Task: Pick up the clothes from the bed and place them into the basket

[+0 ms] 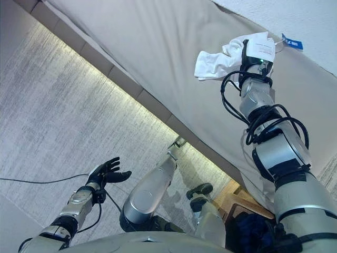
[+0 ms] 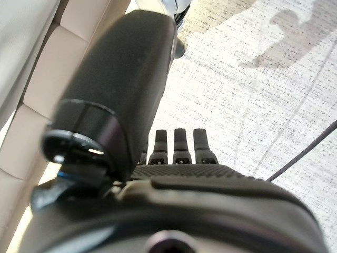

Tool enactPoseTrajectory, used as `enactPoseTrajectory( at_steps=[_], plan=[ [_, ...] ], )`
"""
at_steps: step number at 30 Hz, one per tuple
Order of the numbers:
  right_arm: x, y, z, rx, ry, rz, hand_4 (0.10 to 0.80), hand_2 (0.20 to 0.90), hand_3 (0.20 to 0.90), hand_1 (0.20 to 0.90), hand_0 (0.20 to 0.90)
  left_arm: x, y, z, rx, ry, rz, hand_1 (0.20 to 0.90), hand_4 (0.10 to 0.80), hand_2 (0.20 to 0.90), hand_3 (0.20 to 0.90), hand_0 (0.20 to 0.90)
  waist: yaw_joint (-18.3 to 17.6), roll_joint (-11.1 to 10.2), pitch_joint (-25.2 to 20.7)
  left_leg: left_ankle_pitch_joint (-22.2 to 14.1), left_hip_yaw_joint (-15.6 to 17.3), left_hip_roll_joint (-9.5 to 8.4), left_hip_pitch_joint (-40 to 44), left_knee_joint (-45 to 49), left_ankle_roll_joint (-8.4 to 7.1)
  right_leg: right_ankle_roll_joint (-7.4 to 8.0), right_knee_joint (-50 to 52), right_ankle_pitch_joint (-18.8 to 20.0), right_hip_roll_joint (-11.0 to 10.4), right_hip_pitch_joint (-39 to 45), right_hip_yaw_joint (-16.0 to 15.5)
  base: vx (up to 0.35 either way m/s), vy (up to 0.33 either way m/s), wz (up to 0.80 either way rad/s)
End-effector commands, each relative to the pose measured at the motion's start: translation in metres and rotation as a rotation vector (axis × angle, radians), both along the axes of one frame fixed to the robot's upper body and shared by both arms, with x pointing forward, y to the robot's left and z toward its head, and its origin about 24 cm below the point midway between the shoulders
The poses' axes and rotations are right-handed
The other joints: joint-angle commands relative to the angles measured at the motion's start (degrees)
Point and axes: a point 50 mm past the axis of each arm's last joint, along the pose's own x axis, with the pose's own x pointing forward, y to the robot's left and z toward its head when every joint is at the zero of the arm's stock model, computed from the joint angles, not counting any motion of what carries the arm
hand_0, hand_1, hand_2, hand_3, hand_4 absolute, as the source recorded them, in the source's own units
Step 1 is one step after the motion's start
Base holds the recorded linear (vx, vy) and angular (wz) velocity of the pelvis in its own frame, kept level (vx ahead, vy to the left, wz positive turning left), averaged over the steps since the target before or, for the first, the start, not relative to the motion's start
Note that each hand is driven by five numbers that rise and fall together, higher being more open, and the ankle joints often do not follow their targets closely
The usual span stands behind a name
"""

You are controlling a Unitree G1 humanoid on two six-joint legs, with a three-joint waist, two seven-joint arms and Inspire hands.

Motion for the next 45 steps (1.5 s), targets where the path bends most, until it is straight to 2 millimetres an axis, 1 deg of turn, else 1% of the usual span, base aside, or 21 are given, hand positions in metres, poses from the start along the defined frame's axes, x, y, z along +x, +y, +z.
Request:
enactPoseTrajectory(
  at_steps=[1, 5, 8, 9, 10, 14, 18, 20, 23, 25, 26, 28, 32, 33, 35, 36, 38, 39, 42, 43, 45],
  plan=[
    [0.0, -0.005, 0.061, -0.079, -0.138, -0.051, 0.8, 0.9, 0.9, 0.9, 0.9, -0.025, 0.005, -0.007, 0.0, 0.016, -0.023, 0.9, 0.8, 0.9, 0.9, 0.9, 1.03, 1.77, 0.17, -3.71, 6.03, 1.42, 2.17, -2.46, 5.4, -3.92, 11.74, 0.59, -0.63, -5.24, 1.39, 0.0, 0.0, 0.0],
    [0.0, -0.02, 0.045, -0.059, 0.033, -0.13, 0.8, 0.9, 0.9, 0.9, 0.9, -0.025, 0.006, -0.004, -0.009, -0.007, -0.032, 0.9, 0.8, 0.9, 0.9, 0.9, 1.82, 2.13, 0.18, -2.42, 5.7, 1.76, 0.23, -3.57, 5.36, -3.63, 13.67, -0.13, -0.97, -7.38, 0.52, -0.007, -0.008, 0.07],
    [-0.001, -0.023, 0.05, -0.102, 0.057, -0.158, 0.8, 0.9, 0.9, 0.9, 0.9, -0.026, 0.008, -0.003, -0.014, -0.026, -0.031, 0.9, 0.8, 0.9, 0.9, 0.9, 2.4, 2.34, 0.18, -1.91, 5.23, 1.88, -1.01, -3.88, 5.31, -3.73, 14.8, -0.79, -1.07, -8.65, 0.03, -0.014, -0.04, 0.14],
    [-0.001, -0.023, 0.052, -0.105, 0.061, -0.161, 0.676, 0.794, 0.776, 0.794, 0.794, -0.027, 0.008, -0.003, -0.014, -0.028, -0.031, 0.9, 0.8, 0.9, 0.9, 0.9, 2.51, 2.37, 0.18, -1.91, 5.19, 1.84, -1.21, -3.81, 5.32, -3.72, 15.04, -0.86, -1.14, -8.85, -0.01, -0.008, -0.05, 0.09],
    [0.0, -0.022, 0.052, -0.111, 0.066, -0.159, 0.1, 0.3, 0.2, 0.3, 0.3, -0.027, 0.009, -0.002, -0.01, -0.031, -0.033, 0.9, 0.8, 0.9, 0.9, 0.9, 2.73, 2.39, 0.18, -1.93, 5.07, 1.81, -1.81, -3.5, 5.39, -3.66, 15.64, -0.9, -1.15, -9.59, -0.1, -0.009, -0.058, 0.05],
    [0.003, -0.011, 0.057, -0.098, -0.019, -0.08, 0.1, 0.3, 0.2, 0.3, 0.3, -0.028, 0.01, -0.001, -0.007, -0.032, -0.026, 0.9, 0.8, 0.9, 0.9, 0.9, 2.65, 2.24, 0.18, -2.12, 5.02, 2.09, -1.93, -3.21, 5.28, -3.53, 15.52, -0.88, -0.63, -9.9, 0.16, -0.008, -0.06, 0.03],
    [0.005, 0.018, 0.073, -0.064, -0.175, 0.092, 0.1, 0.3, 0.2, 0.3, 0.3, -0.029, 0.011, -0.001, 0.006, -0.034, -0.009, 0.9, 0.8, 0.9, 0.9, 0.9, 1.48, 1.4, 0.18, -2.88, 5.4, 3.03, -0.11, -3.59, 4.89, -3.38, 13.92, -0.26, 0.18, -8.76, 1.42, -0.015, -0.058, -0.08],
    [-0.002, 0.044, 0.093, 0.022, -0.341, 0.264, 0.1, 0.3, 0.2, 0.3, 0.3, -0.031, 0.015, -0.002, 0.017, -0.031, 0.029, 0.9, 0.8, 0.9, 0.9, 0.9, -0.36, 0.22, 0.18, -3.39, 6.23, 3.86, 3.1, -4.77, 4.5, -3.15, 11.29, 0.54, 1.25, -6.31, 3.22, -0.007, -0.081, -0.25],
    [-0.017, 0.054, 0.097, 0.101, -0.472, 0.393, 0.1, 0.3, 0.2, 0.3, 0.3, -0.036, 0.021, -0.003, 0.04, -0.014, 0.066, 0.9, 0.8, 0.9, 0.9, 0.9, -2.97, -1.37, -1.0, -4.16, 7.83, 4.71, 7.17, -6.33, 4.23, -2.71, 8.12, 1.77, 2.2, -3.08, 5.54, 0.031, -0.071, -0.38],
    [-0.025, 0.052, 0.096, 0.129, -0.514, 0.423, 0.1, 0.3, 0.2, 0.3, 0.3, -0.04, 0.023, -0.005, 0.051, 0.003, 0.082, 0.9, 0.8, 0.9, 0.9, 0.9, -4.39, -2.04, -2.38, -4.57, 8.75, 5.22, 9.22, -7.37, 4.13, -2.54, 6.39, 2.19, 2.8, -1.66, 6.73, 0.051, -0.054, -0.29],
    [-0.028, 0.05, 0.095, 0.14, -0.541, 0.431, 0.1, 0.3, 0.2, 0.3, 0.3, -0.041, 0.025, -0.005, 0.061, 0.011, 0.08, 0.9, 0.8, 0.9, 0.9, 0.9, -5.17, -2.31, -3.02, -4.82, 9.29, 5.47, 10.12, -7.74, 4.09, -2.48, 5.64, 2.37, 3.04, -0.93, 7.26, 0.086, -0.107, -0.36],
    [-0.051, 0.036, 0.088, 0.043, -0.654, 0.403, 0.1, 0.3, 0.2, 0.3, 0.3, -0.051, 0.03, -0.008, 0.09, 0.052, 0.092, 0.9, 0.8, 0.9, 0.9, 0.9, -9.22, -3.19, -6.63, -6.24, 12.37, 6.2, 14.08, -9.4, 4.0, -2.13, 1.4, 2.99, 4.67, 1.95, 9.89, 0.062, -0.11, -0.42],
    [-0.079, 0.011, 0.064, 0.027, -0.71, 0.346, 0.1, 0.3, 0.2, 0.3, 0.3, -0.06, 0.033, -0.013, 0.139, 0.126, 0.078, 0.9, 0.8, 0.9, 0.9, 0.9, -15.24, -3.52, -12.14, -6.41, 16.99, 6.55, 18.23, -10.64, 4.54, -2.22, -4.22, 4.01, 7.56, 4.54, 13.54, -0.032, -0.061, -0.66],
    [-0.08, 0.01, 0.063, 0.029, -0.711, 0.343, 0.1, 0.3, 0.2, 0.3, 0.3, -0.06, 0.033, -0.013, 0.142, 0.129, 0.076, 0.9, 0.8, 0.9, 0.9, 0.9, -15.27, -3.54, -12.27, -6.47, 17.18, 6.6, 18.42, -10.69, 4.54, -2.22, -4.37, 4.01, 7.66, 4.64, 13.73, 0.061, -0.059, -0.84],
    [-0.094, -0.01, 0.05, 0.029, -0.719, 0.297, 0.1, 0.3, 0.2, 0.3, 0.3, -0.07, 0.033, -0.02, 0.166, 0.201, 0.06, 0.9, 0.8, 0.9, 0.9, 0.9, -19.4, -3.0, -16.36, -7.13, 19.97, 6.81, 22.48, -12.04, 4.65, -2.04, -6.47, 3.9, 8.91, 6.13, 16.76, 0.06, -0.058, -0.62],
    [-0.094, -0.011, 0.05, 0.031, -0.719, 0.294, 0.1, 0.3, 0.2, 0.3, 0.3, -0.07, 0.033, -0.02, 0.167, 0.202, 0.062, 0.9, 0.8, 0.9, 0.9, 0.9, -19.5, -2.98, -16.55, -6.97, 20.05, 6.84, 22.42, -12.13, 4.67, -2.05, -6.7, 4.13, 8.98, 6.04, 16.81, 0.036, -0.059, -0.78],
    [-0.103, -0.028, 0.038, 0.043, -0.687, 0.236, 0.1, 0.3, 0.2, 0.3, 0.3, -0.074, 0.03, -0.025, 0.183, 0.249, 0.031, 0.9, 0.8, 0.9, 0.9, 0.9, -22.33, -2.27, -19.21, -7.28, 22.21, 6.95, 25.48, -13.58, 4.77, -2.07, -7.84, 4.58, 9.5, 7.02, 18.88, 0.074, -0.064, -0.86],
    [-0.11, -0.04, 0.028, 0.061, -0.657, 0.2, 0.1, 0.3, 0.2, 0.3, 0.3, -0.073, 0.026, -0.028, 0.183, 0.271, 0.021, 0.9, 0.8, 0.9, 0.9, 0.9, -24.72, -1.61, -20.7, -7.5, 23.84, 7.05, 27.91, -14.82, 4.69, -2.29, -8.77, 4.84, 9.98, 7.73, 20.56, 0.048, -0.104, -0.66],
    [-0.123, -0.063, 0.004, 0.099, -0.6, 0.105, 0.1, 0.3, 0.2, 0.3, 0.3, -0.072, 0.019, -0.031, 0.173, 0.276, -0.009, 0.9, 0.8, 0.9, 0.9, 0.9, -28.3, -0.63, -22.41, -8.11, 26.62, 7.23, 30.66, -16.05, 4.57, -2.71, -10.36, 5.0, 10.61, 8.46, 22.6, 0.013, -0.087, -0.67],
    [-0.124, -0.065, 0.003, 0.102, -0.597, 0.097, 0.1, 0.3, 0.2, 0.3, 0.3, -0.072, 0.019, -0.031, 0.174, 0.276, -0.013, 0.9, 0.8, 0.9, 0.9, 0.9, -28.36, -0.6, -22.5, -8.16, 26.8, 7.26, 30.77, -16.08, 4.56, -2.73, -10.47, 5.03, 10.66, 8.5, 22.73, 0.003, -0.093, -0.68],
    [-0.137, -0.083, -0.02, 0.162, -0.542, 0.022, 0.1, 0.3, 0.2, 0.3, 0.3, -0.071, 0.012, -0.034, 0.165, 0.278, -0.036, 0.9, 0.8, 0.9, 0.9, 0.9, -30.57, -0.37, -23.54, -8.79, 28.63, 7.34, 32.24, -16.39, 4.51, -2.91, -11.99, 5.21, 11.04, 9.06, 24.19, 0.016, -0.113, -0.55]
  ],
)
